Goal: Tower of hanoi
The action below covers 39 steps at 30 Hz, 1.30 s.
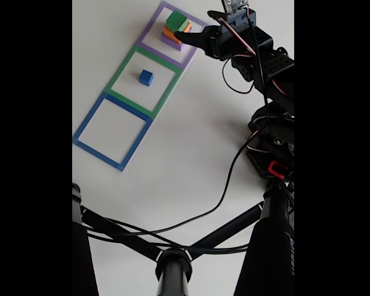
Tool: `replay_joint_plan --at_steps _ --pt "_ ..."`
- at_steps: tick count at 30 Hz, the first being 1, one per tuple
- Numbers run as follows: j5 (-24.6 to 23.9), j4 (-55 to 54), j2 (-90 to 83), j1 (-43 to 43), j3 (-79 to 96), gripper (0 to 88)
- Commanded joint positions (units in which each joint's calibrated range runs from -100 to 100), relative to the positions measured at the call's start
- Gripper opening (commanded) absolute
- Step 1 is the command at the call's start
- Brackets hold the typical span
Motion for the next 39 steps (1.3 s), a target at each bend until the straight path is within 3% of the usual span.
replay_joint_plan --at_steps 1,21,39 --pt "0.0 -10.9 5.8 -1.3 0.0 36.4" --pt "0.0 -45.3 34.1 -3.2 0.4 36.5" --pt "0.0 -49.2 44.2 -4.3 -6.4 36.0"
